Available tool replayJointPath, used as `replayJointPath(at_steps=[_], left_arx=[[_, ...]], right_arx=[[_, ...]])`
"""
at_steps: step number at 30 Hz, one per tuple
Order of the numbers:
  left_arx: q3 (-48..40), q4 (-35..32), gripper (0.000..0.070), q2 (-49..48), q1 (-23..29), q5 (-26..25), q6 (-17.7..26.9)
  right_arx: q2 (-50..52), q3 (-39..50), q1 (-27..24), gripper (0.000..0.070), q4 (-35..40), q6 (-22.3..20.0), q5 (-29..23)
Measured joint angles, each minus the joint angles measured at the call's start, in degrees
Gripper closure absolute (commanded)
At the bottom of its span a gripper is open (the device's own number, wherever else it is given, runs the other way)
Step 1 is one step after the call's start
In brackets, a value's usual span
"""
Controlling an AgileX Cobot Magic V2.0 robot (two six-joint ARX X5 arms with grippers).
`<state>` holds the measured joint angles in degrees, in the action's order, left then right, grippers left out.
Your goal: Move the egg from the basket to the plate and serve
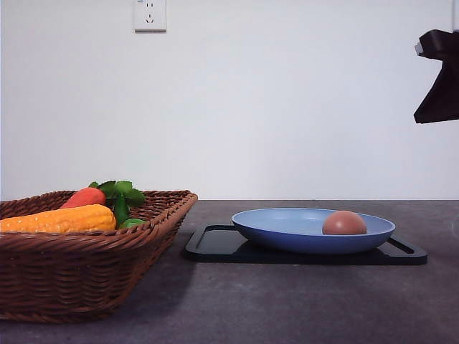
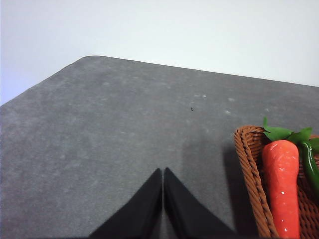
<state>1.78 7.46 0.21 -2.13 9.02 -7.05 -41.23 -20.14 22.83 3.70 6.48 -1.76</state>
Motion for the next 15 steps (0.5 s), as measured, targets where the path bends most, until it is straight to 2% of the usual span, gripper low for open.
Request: replayJointPath(at_steps=[15], left_arx=[[0.00,0.00,0.0700,0.00,0.00,0.02,0.00]], right_arx=[[0.00,0.00,0.00,0.0700,0.00,0.00,0.00]])
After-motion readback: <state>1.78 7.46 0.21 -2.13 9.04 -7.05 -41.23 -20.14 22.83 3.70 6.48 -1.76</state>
